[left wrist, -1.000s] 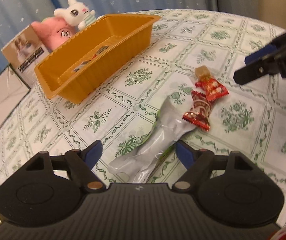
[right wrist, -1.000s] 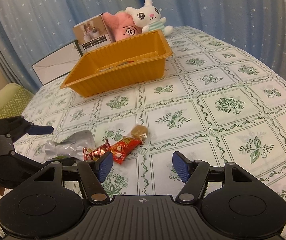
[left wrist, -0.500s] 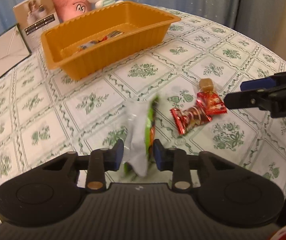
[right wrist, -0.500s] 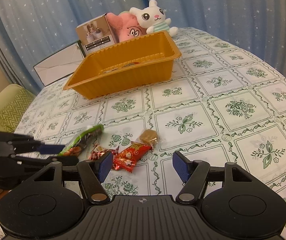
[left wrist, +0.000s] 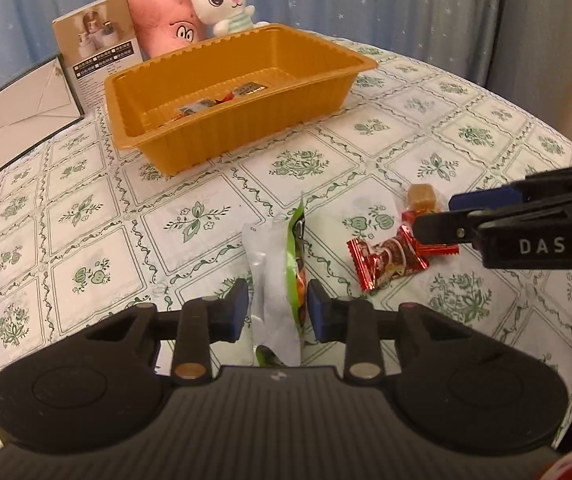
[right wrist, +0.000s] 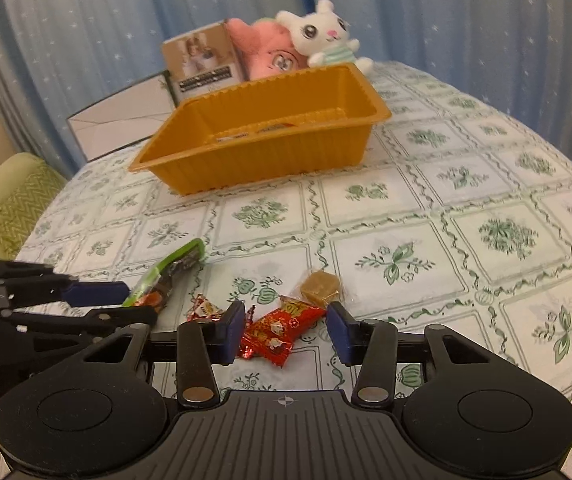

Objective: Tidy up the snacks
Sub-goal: 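Grasp the silver-green pack with left while right grasps a red wrapped candy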

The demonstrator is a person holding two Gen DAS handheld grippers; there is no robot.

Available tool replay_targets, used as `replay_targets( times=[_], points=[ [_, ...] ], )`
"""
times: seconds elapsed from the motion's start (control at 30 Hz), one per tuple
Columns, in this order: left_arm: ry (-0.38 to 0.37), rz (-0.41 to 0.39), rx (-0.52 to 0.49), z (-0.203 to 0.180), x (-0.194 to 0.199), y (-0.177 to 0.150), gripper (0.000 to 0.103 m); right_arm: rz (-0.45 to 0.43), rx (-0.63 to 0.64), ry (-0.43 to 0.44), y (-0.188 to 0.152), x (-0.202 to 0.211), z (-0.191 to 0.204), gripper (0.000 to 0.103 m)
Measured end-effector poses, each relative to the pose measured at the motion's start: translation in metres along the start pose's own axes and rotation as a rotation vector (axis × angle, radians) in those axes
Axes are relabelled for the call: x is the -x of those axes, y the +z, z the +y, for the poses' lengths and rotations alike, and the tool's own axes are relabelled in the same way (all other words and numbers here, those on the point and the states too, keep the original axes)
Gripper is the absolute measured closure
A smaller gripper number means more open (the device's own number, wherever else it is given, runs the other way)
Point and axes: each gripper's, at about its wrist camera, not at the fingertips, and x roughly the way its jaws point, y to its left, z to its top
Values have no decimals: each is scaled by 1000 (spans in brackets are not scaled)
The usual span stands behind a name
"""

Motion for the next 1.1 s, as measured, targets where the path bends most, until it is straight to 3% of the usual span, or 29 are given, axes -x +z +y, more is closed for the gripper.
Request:
replay_targets(
  times=[0.33,0.73,0.9,1.1],
  points=[
    [17,-1,-3,-1,-5,0,69,24,34,-24,-3,-6,4,78],
    [-10,19,39,0,-12,3,69,18,76,-58,-5,-2,4,78],
    [-24,24,79,1,-12,3,74,13,90,-62,-5,-4,5,78],
    [2,8,97,-2,-8,4,76,10,105,-68,-7,-3,7,78]
  ],
)
